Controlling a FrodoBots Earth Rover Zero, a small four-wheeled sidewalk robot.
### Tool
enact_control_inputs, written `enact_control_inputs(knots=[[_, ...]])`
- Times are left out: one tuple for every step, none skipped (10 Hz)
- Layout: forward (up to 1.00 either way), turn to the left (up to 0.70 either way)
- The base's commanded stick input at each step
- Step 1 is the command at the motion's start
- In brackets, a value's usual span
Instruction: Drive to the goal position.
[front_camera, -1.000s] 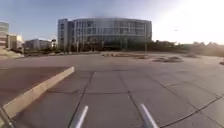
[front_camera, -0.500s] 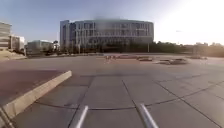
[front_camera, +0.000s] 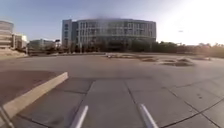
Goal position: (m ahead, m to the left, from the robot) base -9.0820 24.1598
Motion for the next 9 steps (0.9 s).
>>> enact_control_inputs(knots=[[0.70, 0.02], [0.70, 0.10], [0.70, 0.14], [0.70, 0.14], [0.70, 0.14], [0.70, 0.14], [0.70, 0.14], [0.70, 0.14], [0.70, 0.14]])
